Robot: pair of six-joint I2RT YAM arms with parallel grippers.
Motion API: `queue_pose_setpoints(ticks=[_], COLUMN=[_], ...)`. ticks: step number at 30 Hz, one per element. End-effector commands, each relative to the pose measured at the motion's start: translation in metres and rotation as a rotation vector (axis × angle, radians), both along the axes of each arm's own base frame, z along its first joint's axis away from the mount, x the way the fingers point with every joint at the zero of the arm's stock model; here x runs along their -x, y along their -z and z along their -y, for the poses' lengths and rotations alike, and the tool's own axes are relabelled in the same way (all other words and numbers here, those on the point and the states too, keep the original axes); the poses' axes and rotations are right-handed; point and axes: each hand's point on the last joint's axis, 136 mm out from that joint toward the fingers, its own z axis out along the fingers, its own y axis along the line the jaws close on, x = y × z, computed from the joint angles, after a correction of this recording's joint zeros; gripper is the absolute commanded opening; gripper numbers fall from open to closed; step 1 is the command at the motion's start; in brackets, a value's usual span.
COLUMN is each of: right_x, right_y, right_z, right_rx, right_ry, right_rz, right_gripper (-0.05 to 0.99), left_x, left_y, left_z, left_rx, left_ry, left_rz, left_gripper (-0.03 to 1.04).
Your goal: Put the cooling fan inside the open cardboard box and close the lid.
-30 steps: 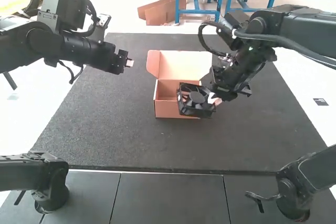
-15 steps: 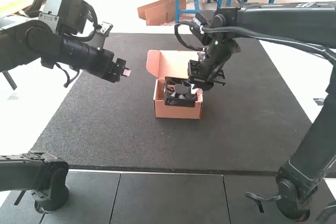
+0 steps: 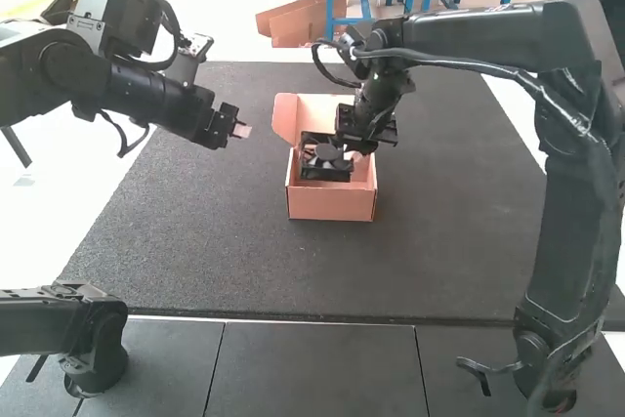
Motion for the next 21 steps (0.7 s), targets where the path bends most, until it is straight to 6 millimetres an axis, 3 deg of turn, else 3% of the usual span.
queue_pose_setpoints(ticks=[1, 4, 21], right_x=[-0.03, -0.039, -0.045], right_y=[-0.015, -0.008, 0.038], right_z=[0.012, 0.017, 0.01], right_rx=[-0.001, 0.019, 0.071], right_ry=[0.055, 0.063, 0.025], right_rz=[0.074, 0.075, 0.023], right_gripper=[0.0, 0.0, -0.01], left_x=[0.004, 0.004, 0.003], left_y=[-0.02, -0.019, -0.021], left_z=[0.008, 0.008, 0.008], left_rx=[0.039, 0.041, 0.046], left_ry=[0.046, 0.045, 0.041], left_rz=[0.047, 0.048, 0.053], left_gripper=[0.97, 0.97, 0.97])
